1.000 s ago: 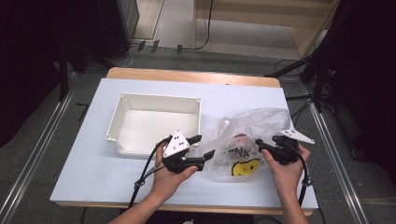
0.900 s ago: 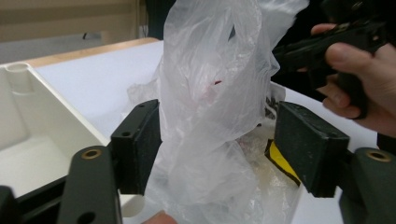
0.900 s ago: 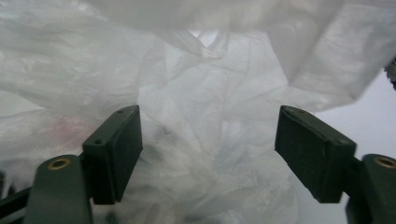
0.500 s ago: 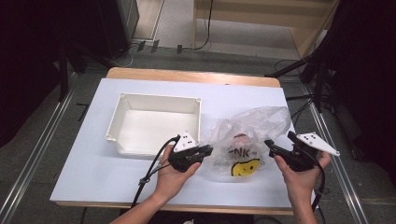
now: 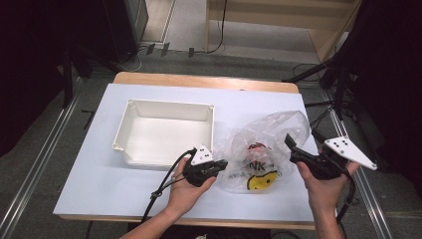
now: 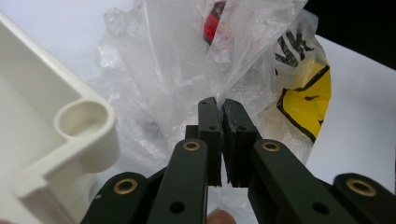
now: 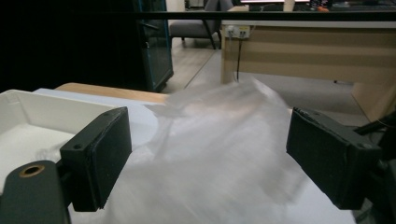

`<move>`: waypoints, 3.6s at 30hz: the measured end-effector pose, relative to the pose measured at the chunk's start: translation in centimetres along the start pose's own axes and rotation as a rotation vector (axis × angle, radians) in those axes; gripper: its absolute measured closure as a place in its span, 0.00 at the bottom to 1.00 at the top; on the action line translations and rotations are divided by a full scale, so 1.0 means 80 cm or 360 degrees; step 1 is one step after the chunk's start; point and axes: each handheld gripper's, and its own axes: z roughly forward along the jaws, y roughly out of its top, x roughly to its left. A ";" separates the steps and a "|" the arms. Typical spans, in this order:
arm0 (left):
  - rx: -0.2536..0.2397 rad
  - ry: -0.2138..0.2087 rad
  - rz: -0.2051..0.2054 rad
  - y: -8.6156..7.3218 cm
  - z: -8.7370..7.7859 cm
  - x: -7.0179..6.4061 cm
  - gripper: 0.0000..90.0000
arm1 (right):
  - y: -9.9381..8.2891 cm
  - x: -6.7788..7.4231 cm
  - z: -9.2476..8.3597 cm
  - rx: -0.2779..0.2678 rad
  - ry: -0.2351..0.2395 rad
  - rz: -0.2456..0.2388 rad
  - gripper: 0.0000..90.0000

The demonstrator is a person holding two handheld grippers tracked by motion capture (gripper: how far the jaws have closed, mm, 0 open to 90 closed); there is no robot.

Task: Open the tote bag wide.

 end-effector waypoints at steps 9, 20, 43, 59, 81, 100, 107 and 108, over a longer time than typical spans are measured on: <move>0.0081 0.0012 0.0020 -0.013 0.010 -0.004 0.98 | -0.032 0.012 0.068 0.0188 0.0096 0.0041 0.55; 0.0191 0.0081 0.0003 -0.026 0.018 0.000 1.00 | -0.104 -0.055 0.109 0.0576 -0.0055 0.0285 0.85; -0.0055 -0.0001 0.0054 -0.009 -0.012 -0.017 0.65 | -0.079 -0.032 0.029 0.0345 0.0118 0.0155 0.61; -0.0070 0.0034 0.0020 -0.005 -0.015 -0.011 0.82 | -0.103 0.023 0.031 0.0571 0.0272 0.0058 0.79; 0.0021 0.0058 -0.0040 -0.015 0.001 -0.006 0.81 | -0.145 0.016 0.058 0.0956 0.0321 0.0009 0.96; 0.0182 0.0087 -0.0067 -0.027 0.022 0.000 0.96 | -0.024 0.030 -0.007 0.0113 0.0307 -0.0028 0.48; 0.0188 0.0091 -0.0055 -0.027 0.022 -0.001 0.96 | -0.036 0.008 0.046 0.0301 0.0197 -0.0031 0.31; 0.0189 0.0086 -0.0057 -0.027 0.022 0.000 0.96 | -0.044 0.006 0.053 0.0353 0.0172 -0.0035 0.32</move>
